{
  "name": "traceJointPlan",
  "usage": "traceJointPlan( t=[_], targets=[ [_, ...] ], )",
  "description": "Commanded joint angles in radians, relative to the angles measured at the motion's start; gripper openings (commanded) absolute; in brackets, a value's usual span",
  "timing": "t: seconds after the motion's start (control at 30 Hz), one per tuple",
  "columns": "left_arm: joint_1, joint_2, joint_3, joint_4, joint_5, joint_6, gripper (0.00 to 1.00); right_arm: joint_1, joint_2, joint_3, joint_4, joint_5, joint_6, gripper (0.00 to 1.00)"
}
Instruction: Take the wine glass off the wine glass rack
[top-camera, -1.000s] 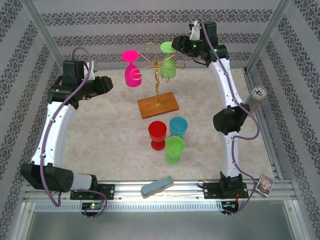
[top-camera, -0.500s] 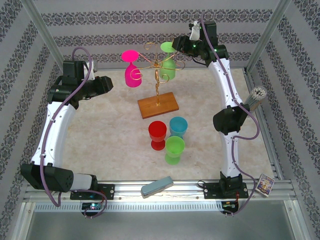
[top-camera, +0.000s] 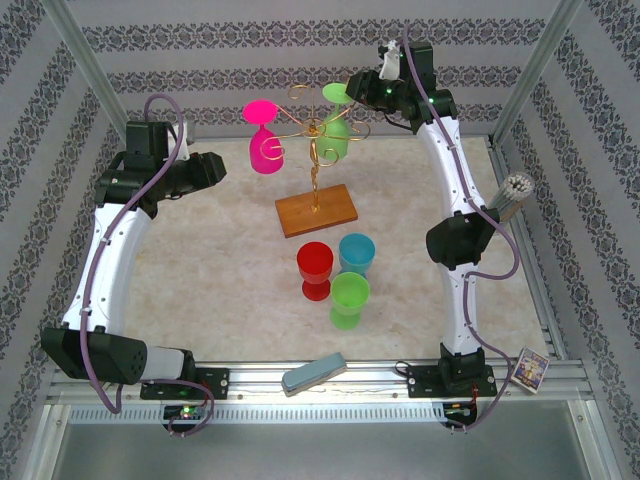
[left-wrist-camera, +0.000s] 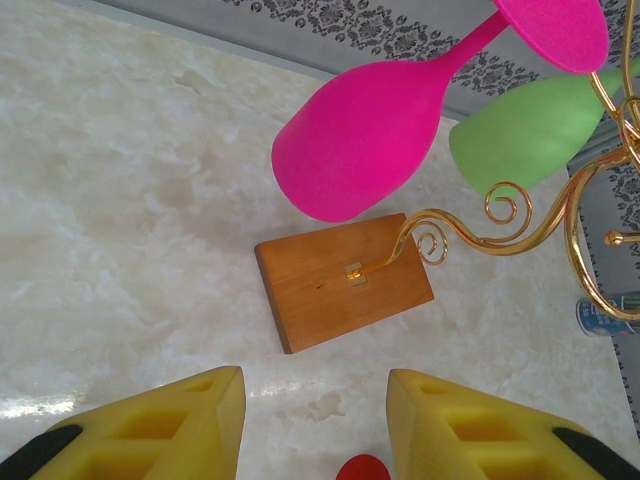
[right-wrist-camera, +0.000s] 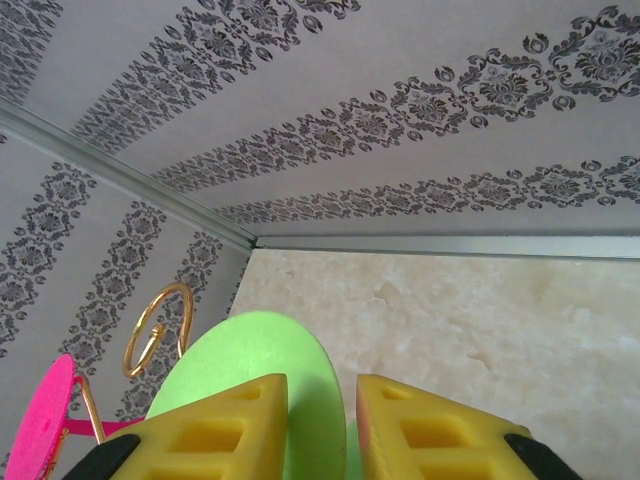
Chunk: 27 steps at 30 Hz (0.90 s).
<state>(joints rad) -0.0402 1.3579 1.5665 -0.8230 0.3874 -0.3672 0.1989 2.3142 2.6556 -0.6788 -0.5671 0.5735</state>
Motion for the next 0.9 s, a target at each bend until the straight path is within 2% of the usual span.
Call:
traceJointPlan(
  t=[0.0, 0.43, 0.87],
  targets=[
    [-0.01, -0.018, -0.003, 0.024, -0.005, -0.008, 0.42, 0.003, -0.032, 0.032, 0.019, -0.004, 0.007, 0.23],
    [-0.01, -0.027, -0.007, 0.029, -0.008, -0.009, 0.42, 0.002, -0.051, 0.032, 0.028, -0.01, 0.02, 0.18],
    [-0.011, -0.04, -0.014, 0.027, -0.013, -0.004, 0.42, 0.002, -0.054, 0.032, 0.031, -0.028, 0.043, 0.0]
  ],
)
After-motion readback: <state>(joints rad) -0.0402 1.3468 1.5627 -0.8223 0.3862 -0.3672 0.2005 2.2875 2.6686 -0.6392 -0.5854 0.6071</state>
